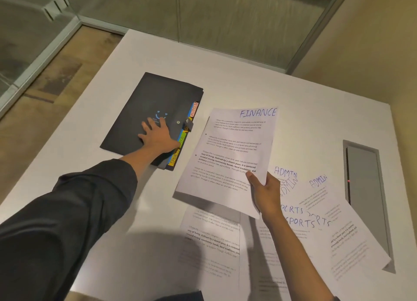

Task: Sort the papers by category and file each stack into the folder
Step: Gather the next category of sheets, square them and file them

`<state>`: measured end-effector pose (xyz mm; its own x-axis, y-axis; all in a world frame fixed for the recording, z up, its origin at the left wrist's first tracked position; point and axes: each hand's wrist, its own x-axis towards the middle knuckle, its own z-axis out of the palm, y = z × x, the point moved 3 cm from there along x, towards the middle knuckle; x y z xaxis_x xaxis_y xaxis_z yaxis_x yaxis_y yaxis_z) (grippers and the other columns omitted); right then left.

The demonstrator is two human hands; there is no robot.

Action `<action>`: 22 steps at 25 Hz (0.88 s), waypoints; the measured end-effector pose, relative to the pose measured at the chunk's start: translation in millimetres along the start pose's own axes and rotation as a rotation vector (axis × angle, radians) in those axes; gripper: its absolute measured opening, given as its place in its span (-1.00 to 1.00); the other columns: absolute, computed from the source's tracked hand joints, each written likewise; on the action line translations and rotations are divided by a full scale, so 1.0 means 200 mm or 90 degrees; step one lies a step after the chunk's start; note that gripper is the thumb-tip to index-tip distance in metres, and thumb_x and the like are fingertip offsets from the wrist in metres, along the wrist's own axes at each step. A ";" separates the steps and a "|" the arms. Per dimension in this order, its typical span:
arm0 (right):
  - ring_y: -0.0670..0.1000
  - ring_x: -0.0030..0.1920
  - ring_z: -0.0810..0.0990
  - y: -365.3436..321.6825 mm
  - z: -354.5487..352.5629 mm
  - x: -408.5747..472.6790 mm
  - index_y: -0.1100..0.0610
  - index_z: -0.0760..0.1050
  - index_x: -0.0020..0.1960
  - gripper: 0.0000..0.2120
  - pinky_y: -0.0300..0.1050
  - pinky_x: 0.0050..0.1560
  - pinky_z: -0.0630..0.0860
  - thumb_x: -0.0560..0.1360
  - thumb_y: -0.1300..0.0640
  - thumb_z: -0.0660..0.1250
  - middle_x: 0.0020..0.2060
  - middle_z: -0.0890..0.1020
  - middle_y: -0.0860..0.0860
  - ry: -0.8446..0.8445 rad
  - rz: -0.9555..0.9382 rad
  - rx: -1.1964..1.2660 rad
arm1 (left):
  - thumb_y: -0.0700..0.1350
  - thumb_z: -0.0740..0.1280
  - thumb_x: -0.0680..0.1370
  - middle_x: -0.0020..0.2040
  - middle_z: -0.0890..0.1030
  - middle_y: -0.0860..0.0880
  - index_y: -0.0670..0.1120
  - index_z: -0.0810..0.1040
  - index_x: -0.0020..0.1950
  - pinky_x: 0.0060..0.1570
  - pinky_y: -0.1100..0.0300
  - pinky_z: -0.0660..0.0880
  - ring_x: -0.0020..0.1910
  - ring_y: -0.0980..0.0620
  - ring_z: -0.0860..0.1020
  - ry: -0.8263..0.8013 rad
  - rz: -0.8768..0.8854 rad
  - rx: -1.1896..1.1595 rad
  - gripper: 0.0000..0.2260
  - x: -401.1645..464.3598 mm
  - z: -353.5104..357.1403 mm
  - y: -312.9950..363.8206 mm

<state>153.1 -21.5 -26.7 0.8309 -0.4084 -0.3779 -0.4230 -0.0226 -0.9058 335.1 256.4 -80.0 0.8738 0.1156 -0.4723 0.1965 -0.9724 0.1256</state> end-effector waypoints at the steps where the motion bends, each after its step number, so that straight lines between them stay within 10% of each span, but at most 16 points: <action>1: -0.13 0.05 0.66 0.01 0.00 0.01 0.15 0.60 0.21 -0.77 -0.21 0.11 0.53 0.57 0.18 0.37 0.01 0.70 -0.09 -0.002 0.003 0.004 | 0.26 0.38 0.43 0.56 -0.14 -0.29 -0.10 -0.13 0.57 0.38 -0.36 0.05 0.52 -0.35 -0.14 -0.012 -0.002 -0.009 -0.03 0.01 0.00 0.00; 8: -0.19 0.03 0.64 0.02 -0.02 0.05 0.13 0.59 0.21 -0.78 -0.36 0.01 0.52 0.56 0.18 0.36 0.01 0.69 -0.10 -0.011 0.007 0.020 | 0.22 0.33 0.49 0.56 -0.07 -0.28 -0.07 -0.12 0.58 0.40 -0.29 0.18 0.52 -0.35 -0.04 -0.062 0.043 -0.026 -0.12 0.04 -0.05 -0.04; 14: -0.08 0.09 0.65 0.02 -0.02 0.05 0.18 0.59 0.23 -0.75 -0.25 0.10 0.52 0.57 0.19 0.36 0.05 0.69 -0.04 -0.006 0.003 0.024 | 0.04 0.07 0.64 0.48 0.23 -0.32 0.06 -0.25 0.57 0.07 -0.13 0.50 0.13 -0.31 0.54 0.060 0.230 0.185 -0.38 -0.10 -0.14 0.04; 19: -0.12 0.08 0.64 0.00 0.00 0.04 0.18 0.58 0.24 -0.74 -0.31 0.06 0.52 0.57 0.20 0.36 0.05 0.69 -0.05 -0.006 0.004 0.032 | -0.02 0.07 0.65 0.33 0.42 -0.25 -0.14 0.45 0.28 0.00 -0.05 0.53 0.01 -0.21 0.59 0.126 0.227 0.274 -0.69 -0.14 -0.14 0.06; 22: -0.15 0.05 0.65 -0.01 0.00 0.03 0.16 0.59 0.21 -0.78 -0.35 0.01 0.53 0.57 0.20 0.36 0.03 0.69 -0.05 -0.004 0.002 0.026 | 0.20 0.20 0.58 0.39 0.41 -0.18 -0.12 0.47 0.23 -0.07 0.03 0.52 0.02 -0.16 0.61 0.137 0.198 0.251 -0.57 -0.12 -0.09 0.05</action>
<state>159.7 -23.3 -27.6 0.8321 -0.4030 -0.3811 -0.4098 0.0162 -0.9120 324.7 248.6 -51.8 0.9436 -0.1905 -0.2708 -0.2309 -0.9648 -0.1257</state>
